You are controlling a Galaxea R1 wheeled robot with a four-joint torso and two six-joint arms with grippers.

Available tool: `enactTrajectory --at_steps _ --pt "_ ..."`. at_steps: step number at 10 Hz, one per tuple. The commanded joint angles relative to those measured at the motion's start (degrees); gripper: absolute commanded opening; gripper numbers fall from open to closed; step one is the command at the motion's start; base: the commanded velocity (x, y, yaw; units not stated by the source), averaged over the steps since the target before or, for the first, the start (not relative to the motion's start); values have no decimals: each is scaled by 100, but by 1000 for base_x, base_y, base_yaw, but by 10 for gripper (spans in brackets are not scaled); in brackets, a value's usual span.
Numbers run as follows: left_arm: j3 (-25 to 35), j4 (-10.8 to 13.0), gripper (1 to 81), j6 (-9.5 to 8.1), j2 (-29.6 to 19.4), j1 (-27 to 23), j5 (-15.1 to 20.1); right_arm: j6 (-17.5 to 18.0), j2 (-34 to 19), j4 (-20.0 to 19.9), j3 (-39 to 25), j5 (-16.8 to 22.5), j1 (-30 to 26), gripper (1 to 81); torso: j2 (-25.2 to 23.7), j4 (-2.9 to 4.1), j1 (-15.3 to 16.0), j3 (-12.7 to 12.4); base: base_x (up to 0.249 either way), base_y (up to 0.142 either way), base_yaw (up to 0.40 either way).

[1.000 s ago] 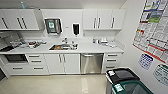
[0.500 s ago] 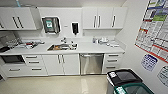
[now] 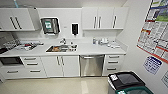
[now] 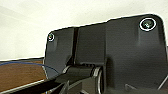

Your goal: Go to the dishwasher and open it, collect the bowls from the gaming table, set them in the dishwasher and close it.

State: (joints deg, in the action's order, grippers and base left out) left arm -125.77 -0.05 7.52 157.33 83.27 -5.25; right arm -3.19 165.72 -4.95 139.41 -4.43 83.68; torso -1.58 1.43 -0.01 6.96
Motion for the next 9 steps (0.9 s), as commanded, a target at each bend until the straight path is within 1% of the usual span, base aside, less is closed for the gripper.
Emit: enactTrajectory --at_steps 1,5,9 --pt "88 22 811 21 -79 -263 297 -15 -28 20 -56 319 -259 811 0 0 1 0 117 0 0" --pt "96 22 811 21 -70 -263 297 -15 -36 20 -56 319 -276 811 0 0 1 0 110 0 0" --pt "96 22 811 21 -70 -263 288 -23 -54 20 -56 319 -276 811 0 0 1 0 102 64 0"
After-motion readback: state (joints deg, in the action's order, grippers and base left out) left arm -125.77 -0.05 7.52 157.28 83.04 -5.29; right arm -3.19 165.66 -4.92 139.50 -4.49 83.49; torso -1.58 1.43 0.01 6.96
